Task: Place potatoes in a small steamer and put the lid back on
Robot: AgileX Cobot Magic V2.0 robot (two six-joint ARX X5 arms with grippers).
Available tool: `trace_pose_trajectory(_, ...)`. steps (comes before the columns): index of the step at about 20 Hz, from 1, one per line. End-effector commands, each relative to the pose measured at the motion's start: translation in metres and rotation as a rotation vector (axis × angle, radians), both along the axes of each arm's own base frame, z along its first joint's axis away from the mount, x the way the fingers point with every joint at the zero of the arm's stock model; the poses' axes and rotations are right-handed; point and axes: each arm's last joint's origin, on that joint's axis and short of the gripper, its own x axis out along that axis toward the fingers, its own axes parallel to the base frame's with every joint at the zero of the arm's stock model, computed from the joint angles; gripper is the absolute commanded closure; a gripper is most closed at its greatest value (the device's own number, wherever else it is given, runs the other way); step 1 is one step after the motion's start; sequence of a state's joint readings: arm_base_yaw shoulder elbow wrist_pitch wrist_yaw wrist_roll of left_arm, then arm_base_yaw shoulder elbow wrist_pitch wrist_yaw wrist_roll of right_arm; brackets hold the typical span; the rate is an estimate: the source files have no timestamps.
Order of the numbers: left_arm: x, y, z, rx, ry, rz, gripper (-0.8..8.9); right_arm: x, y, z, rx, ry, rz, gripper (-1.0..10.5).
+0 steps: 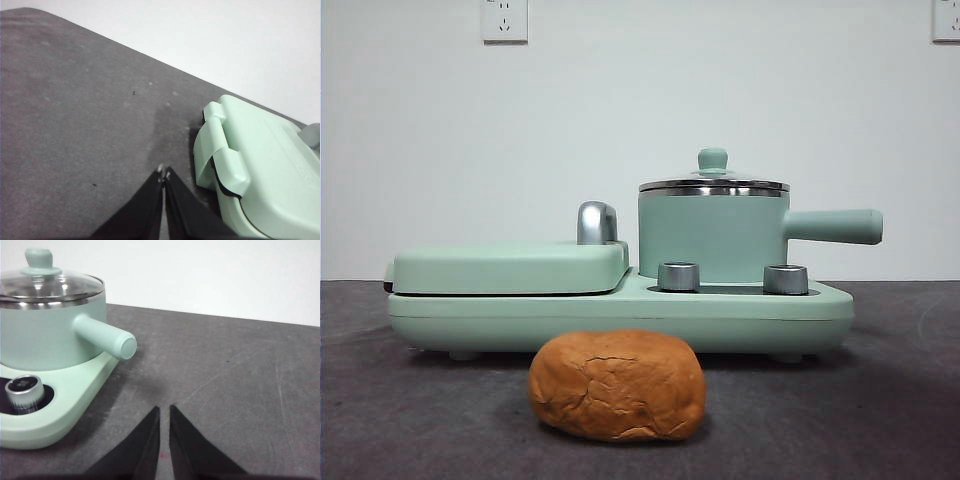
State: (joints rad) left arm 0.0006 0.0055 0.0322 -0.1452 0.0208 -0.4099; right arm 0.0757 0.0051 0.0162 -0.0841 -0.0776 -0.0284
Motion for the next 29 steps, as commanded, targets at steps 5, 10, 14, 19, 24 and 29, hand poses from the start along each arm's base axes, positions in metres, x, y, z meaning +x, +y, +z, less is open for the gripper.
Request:
trace_pose_trajectory(5, 0.001, 0.0, -0.005, -0.104, 0.007, 0.008, 8.08, 0.0, 0.0, 0.005, 0.078, -0.052, 0.0, 9.2)
trace_pose_trajectory(10, 0.002, -0.004, 0.005, -0.153, -0.093, -0.125, 8.08, 0.0, 0.0, 0.011, 0.266, -0.08, -0.002, 9.2)
trace_pose_trajectory(14, 0.0, -0.006, 0.02, -0.077, -0.243, -0.196, 8.08, -0.001, 0.001, 0.02, 0.34, -0.16, 0.031, 9.2)
trace_pose_trajectory(19, -0.005, -0.006, 0.042, -0.045, -0.443, -0.201, 8.08, -0.005, 0.001, 0.037, 0.347, -0.293, 0.091, 9.3)
trace_pose_trajectory(24, -0.011, -0.005, 0.068, -0.051, -0.378, -0.187, 8.05, -0.012, 0.001, 0.065, 0.378, -0.274, 0.096, 9.3)
trace_pose_trajectory(29, -0.011, -0.005, 0.101, 0.016, -0.223, -0.189, 8.04, -0.017, 0.001, 0.098, 0.353, -0.142, 0.073, 9.3)
